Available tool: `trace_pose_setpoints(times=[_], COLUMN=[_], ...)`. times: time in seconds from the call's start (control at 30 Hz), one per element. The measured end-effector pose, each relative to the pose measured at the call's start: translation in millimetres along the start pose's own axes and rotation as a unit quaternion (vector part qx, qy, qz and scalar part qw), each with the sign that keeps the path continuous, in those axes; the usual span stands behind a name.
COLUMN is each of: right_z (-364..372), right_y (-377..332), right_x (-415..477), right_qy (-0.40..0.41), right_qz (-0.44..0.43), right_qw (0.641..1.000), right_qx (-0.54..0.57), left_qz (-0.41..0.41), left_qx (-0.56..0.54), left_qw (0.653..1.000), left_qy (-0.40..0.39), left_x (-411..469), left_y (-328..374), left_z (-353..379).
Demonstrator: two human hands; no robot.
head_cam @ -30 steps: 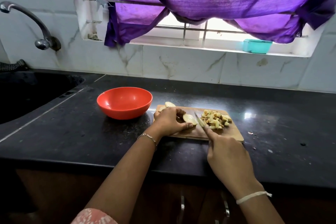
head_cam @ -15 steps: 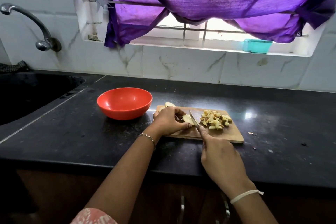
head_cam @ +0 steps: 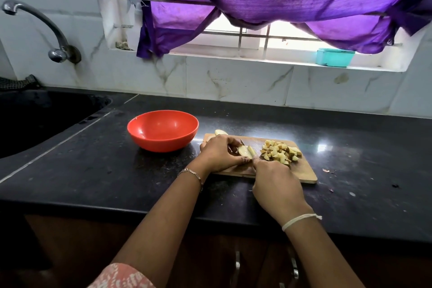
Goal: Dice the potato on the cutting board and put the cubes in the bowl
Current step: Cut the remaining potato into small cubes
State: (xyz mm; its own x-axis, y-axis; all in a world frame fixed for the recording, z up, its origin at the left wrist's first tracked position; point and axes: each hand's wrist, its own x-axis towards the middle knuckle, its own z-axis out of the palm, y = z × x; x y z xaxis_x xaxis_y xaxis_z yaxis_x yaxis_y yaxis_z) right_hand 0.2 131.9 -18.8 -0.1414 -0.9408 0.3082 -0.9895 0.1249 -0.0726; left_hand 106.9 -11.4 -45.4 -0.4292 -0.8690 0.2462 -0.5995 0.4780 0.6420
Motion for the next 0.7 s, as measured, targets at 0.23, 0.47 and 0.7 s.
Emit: trace_pose_setpoints(times=[0.23, 0.47, 0.7], right_z=[-6, -14, -17], right_y=[-2, 8, 12], right_x=[4, -3, -19], right_qy=[-0.014, -0.012, 0.004], right_qz=[-0.002, -0.002, -0.010], right_qw=[1.000, 1.000, 1.000], right_qx=[-0.022, 0.017, 0.020], left_qz=[-0.003, -0.012, -0.016], left_qx=[0.003, 0.000, 0.030], left_qw=[1.000, 1.000, 0.999], left_qy=[0.001, 0.011, 0.025], left_x=[-3, -3, -7], left_y=[4, 5, 7], left_z=[0, 3, 3])
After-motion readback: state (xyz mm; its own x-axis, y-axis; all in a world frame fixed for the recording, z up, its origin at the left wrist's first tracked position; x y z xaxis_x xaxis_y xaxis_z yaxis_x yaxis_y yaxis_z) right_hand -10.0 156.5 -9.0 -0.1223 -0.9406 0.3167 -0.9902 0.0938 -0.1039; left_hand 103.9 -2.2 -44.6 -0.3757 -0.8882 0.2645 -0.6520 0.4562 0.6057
